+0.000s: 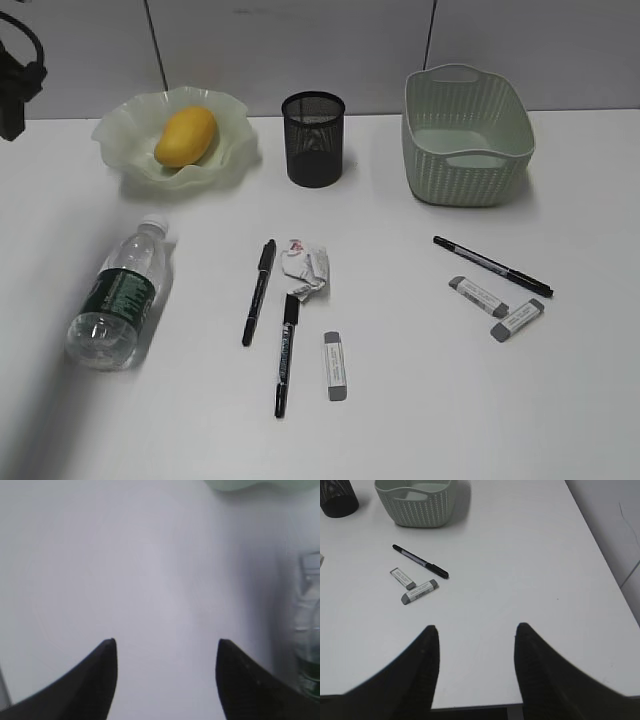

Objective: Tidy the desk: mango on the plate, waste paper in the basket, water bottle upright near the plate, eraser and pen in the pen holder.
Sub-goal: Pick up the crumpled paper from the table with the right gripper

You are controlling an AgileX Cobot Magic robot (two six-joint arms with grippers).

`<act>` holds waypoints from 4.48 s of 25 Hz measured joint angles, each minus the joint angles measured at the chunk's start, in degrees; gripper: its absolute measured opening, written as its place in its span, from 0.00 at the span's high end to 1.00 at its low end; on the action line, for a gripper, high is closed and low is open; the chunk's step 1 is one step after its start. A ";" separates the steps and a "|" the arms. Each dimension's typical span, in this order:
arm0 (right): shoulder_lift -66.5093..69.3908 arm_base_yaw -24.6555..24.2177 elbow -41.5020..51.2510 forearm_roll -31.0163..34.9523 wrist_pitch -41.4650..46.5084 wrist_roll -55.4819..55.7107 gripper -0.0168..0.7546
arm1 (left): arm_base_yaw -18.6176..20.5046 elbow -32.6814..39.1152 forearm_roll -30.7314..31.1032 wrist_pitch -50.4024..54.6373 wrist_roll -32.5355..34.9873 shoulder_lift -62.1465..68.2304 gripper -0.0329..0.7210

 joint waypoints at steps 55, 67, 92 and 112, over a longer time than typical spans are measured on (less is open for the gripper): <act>105.10 28.39 -66.54 13.91 8.78 4.23 0.25 | 5.22 51.04 -16.42 -0.28 -1.98 -92.11 0.33; 117.18 34.19 -75.97 12.01 8.72 6.60 0.30 | 5.22 57.88 -19.57 -1.99 -2.10 -102.27 0.33; 129.02 35.12 -79.44 9.43 4.79 8.74 0.31 | 5.22 64.27 -20.83 -7.22 -2.10 -106.37 0.34; 133.57 35.12 -79.44 5.21 1.02 9.34 0.31 | 5.22 64.27 -21.02 -7.22 -2.54 -106.43 0.36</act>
